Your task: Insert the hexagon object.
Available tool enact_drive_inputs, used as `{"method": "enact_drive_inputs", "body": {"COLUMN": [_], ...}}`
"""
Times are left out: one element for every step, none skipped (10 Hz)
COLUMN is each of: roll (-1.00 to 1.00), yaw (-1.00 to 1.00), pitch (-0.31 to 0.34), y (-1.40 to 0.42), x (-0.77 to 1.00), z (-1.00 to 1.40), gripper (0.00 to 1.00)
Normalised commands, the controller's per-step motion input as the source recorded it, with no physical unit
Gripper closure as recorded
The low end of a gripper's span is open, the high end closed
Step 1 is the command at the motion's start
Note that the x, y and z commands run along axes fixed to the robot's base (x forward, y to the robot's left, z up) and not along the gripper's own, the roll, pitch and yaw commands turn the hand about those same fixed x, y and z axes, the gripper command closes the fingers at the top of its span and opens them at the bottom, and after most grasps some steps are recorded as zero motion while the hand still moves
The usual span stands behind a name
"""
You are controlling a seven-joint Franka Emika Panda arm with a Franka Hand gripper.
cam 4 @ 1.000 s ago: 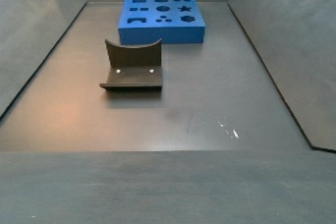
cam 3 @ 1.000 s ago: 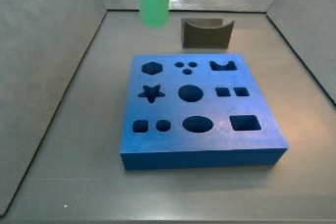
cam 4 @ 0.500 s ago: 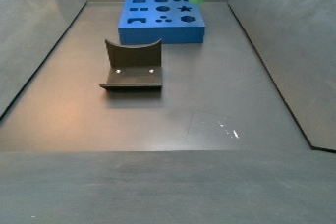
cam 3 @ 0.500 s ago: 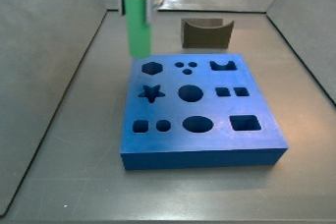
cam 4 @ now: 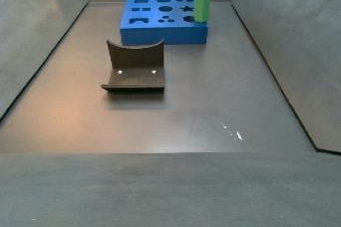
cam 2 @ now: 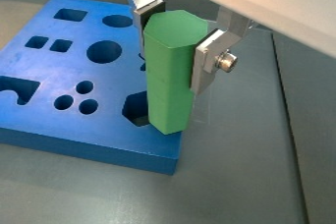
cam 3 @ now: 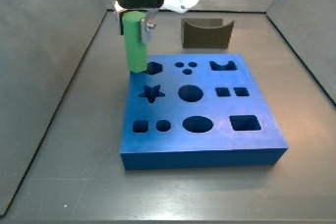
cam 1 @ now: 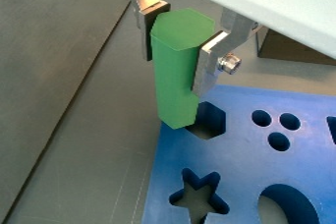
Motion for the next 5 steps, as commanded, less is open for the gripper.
{"method": "enact_drive_inputs", "body": {"roll": [0.00, 0.00, 0.00, 0.00, 0.02], "yaw": [0.00, 0.00, 0.00, 0.00, 0.00], "pitch": [0.027, 0.050, 0.064, 0.066, 0.027], "y": [-0.05, 0.00, 0.00, 0.17, 0.19], "x": [0.44, 0.51, 0.56, 0.34, 0.11], "z": [-0.21, -0.31, -0.39, -0.48, -0.51], "gripper": [1.00, 1.00, 1.00, 1.00, 1.00]}}
